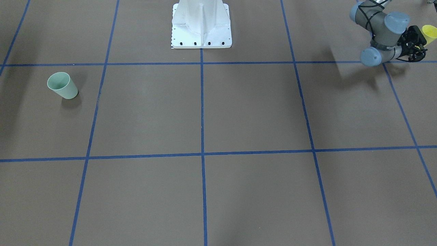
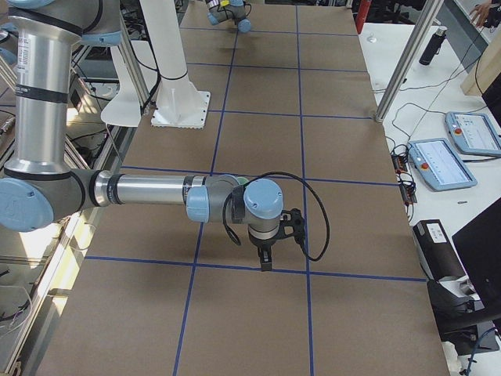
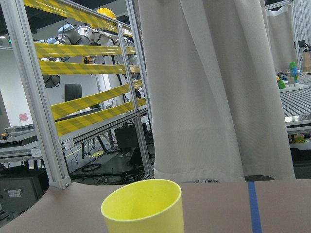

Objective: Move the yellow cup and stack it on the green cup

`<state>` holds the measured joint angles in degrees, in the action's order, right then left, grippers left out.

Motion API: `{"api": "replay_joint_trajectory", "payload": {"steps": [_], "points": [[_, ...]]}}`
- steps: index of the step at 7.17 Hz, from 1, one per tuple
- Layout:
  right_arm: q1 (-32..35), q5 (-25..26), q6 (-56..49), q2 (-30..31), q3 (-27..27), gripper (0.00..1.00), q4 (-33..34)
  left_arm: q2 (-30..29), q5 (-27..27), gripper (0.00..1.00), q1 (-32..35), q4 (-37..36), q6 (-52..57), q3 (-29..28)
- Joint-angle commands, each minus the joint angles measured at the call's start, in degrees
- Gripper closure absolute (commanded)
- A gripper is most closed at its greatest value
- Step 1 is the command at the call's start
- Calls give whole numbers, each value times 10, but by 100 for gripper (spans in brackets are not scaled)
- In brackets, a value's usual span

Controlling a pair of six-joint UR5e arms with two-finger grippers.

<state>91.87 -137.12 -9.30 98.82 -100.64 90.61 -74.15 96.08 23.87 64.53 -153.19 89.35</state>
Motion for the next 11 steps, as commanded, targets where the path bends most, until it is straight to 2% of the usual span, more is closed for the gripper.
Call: {"api": "replay_joint_trajectory", "payload": {"steps": [1,8,11], "points": [[-1,1,-1,0,0,0,1,-8,9,0,-18,27,-9,-51],[-5,0,0,-2,4,0,0,3,17,0,-21,31,-10,-98],[-7,-1,2,-4,4,0,0,3,18,0,-22,61,-18,-134]]}}
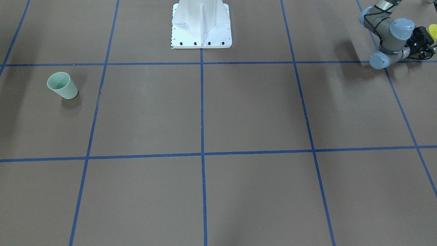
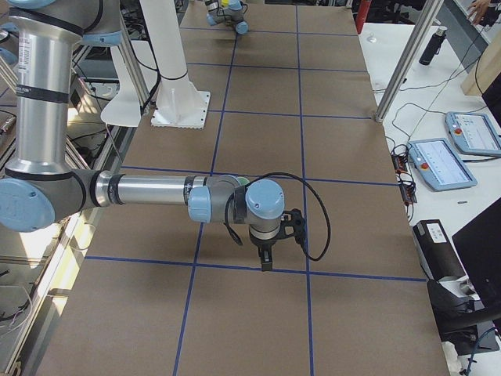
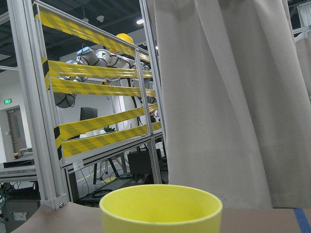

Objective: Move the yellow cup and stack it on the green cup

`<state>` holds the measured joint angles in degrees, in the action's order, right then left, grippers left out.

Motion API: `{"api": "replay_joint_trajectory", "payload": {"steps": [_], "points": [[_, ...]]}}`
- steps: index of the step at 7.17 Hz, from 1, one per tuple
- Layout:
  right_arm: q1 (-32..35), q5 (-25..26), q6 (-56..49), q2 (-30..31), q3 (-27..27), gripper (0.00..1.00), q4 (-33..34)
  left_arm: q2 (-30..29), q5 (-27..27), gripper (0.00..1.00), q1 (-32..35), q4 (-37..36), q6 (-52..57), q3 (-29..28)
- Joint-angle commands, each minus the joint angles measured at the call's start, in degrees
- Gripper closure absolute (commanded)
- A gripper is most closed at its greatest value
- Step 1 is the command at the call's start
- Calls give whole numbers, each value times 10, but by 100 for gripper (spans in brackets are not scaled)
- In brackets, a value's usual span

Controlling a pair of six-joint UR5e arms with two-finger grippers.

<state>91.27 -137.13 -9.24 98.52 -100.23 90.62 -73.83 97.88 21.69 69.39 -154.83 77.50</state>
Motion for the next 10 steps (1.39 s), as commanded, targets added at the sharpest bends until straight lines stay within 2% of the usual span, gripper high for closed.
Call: {"api": "replay_joint_trajectory", "payload": {"steps": [1,3,4,5,6,7,8,9,10], "points": [[-1,-2,1,-2,-1,0,0,0,0,0,-1,21,-1,-28],[-7,-3,3,-3,-3,0,0,0,3,2,-2,27,-1,-38],[-7,-4,3,-3,-5,0,0,1,3,32,-2,27,-1,-40],[-7,-4,3,-3,-5,0,0,6,2,74,-2,26,4,-40],[-7,-3,4,-3,-5,0,0,7,1,100,-4,22,20,-39],[-7,-3,4,-3,-4,0,-1,14,0,100,-4,18,43,-36],[-7,-3,4,-3,-4,0,-1,56,-1,100,-2,18,73,15],[-7,-3,4,-4,-5,0,-1,122,-1,100,-2,18,120,100],[-7,-1,4,-13,-2,0,0,147,-14,100,5,16,160,137]]}}
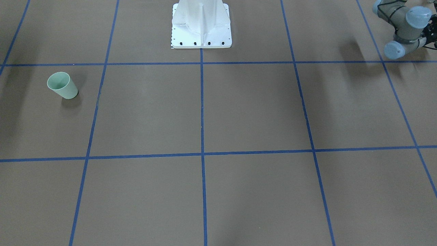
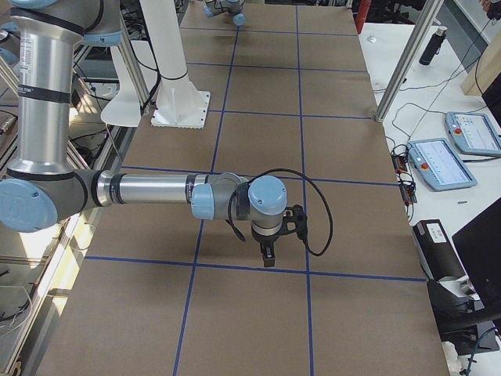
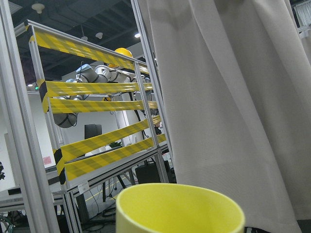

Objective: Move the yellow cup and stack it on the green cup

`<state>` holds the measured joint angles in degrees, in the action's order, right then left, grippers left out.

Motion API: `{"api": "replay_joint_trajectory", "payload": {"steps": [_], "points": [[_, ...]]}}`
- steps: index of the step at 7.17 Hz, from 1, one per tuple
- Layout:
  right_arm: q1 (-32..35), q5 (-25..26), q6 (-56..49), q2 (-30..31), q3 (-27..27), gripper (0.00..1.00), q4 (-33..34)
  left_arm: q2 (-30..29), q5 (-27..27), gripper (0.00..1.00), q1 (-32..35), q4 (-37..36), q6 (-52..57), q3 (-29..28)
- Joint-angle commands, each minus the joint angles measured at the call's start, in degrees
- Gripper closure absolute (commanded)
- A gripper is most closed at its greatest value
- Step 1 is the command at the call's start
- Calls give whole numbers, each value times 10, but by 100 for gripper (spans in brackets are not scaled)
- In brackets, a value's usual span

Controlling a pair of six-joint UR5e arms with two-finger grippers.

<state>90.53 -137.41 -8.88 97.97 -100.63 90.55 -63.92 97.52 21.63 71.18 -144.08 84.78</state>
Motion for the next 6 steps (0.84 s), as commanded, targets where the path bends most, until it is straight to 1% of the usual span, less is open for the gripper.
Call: {"api": "replay_joint_trajectory", "payload": {"steps": [1,2,3,4,5,6], "points": [[-2,1,1,-8,2,0,1,51,-28,100,28,-2,98,80],[-3,-1,2,-8,1,0,1,51,-76,100,84,-3,162,105],[-6,-1,2,-12,1,0,2,42,-164,100,183,-2,271,136],[-9,0,2,-19,3,0,1,-5,-273,100,322,0,402,157],[-12,2,-1,-22,2,0,0,-105,-350,100,456,4,547,162],[-13,5,-2,-38,3,0,0,-154,-354,100,487,5,629,163]]}}
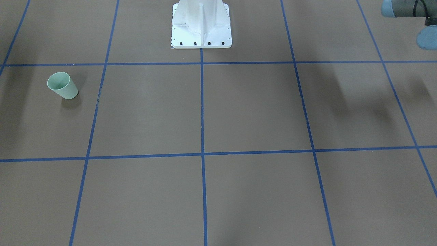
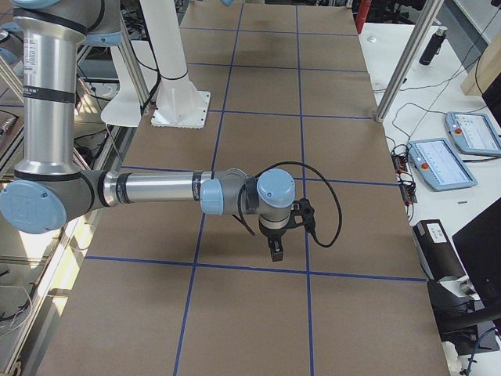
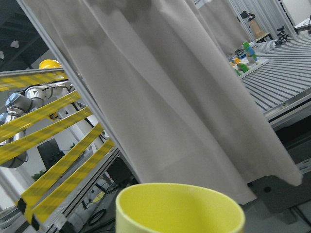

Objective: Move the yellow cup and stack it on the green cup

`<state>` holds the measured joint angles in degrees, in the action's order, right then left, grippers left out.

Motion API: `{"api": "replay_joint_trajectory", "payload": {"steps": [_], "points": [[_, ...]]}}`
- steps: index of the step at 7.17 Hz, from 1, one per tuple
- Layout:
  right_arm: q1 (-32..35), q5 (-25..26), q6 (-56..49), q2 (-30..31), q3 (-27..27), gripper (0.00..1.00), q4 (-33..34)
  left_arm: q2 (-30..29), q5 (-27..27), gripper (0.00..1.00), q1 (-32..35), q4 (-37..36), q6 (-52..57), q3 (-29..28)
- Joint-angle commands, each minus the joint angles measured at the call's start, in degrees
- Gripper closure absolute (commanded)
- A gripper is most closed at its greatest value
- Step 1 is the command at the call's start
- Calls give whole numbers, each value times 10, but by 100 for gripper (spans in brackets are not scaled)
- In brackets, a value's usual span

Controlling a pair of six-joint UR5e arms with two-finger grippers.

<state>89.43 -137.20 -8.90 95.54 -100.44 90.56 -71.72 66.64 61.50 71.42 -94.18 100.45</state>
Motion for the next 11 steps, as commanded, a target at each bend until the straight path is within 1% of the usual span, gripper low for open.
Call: {"api": "replay_joint_trajectory", "payload": {"steps": [1,2,3,4,5,6,7,8,9,10,11], "points": [[-14,5,-2,-15,2,0,0,-134,-44,100,103,13,214,9],[-48,8,-2,-27,2,0,0,-193,-42,100,115,45,288,14],[-70,31,6,-46,2,0,3,-226,-33,100,114,97,328,13],[-91,49,16,-76,6,0,6,-255,32,100,113,194,373,7],[-107,48,26,-97,10,0,4,-277,125,100,108,296,398,9],[-132,49,75,-116,9,0,0,-309,212,100,80,397,410,-2],[-164,49,157,-143,9,0,-1,-328,246,100,51,465,407,7],[-211,53,262,-192,22,0,-8,-335,262,100,-10,567,409,5],[-246,55,343,-228,26,0,-51,-335,263,100,-75,661,403,4],[-281,74,433,-256,40,0,-108,-335,263,100,-111,713,403,3],[-313,75,507,-281,60,0,-159,-336,263,100,-149,751,405,1]]}}
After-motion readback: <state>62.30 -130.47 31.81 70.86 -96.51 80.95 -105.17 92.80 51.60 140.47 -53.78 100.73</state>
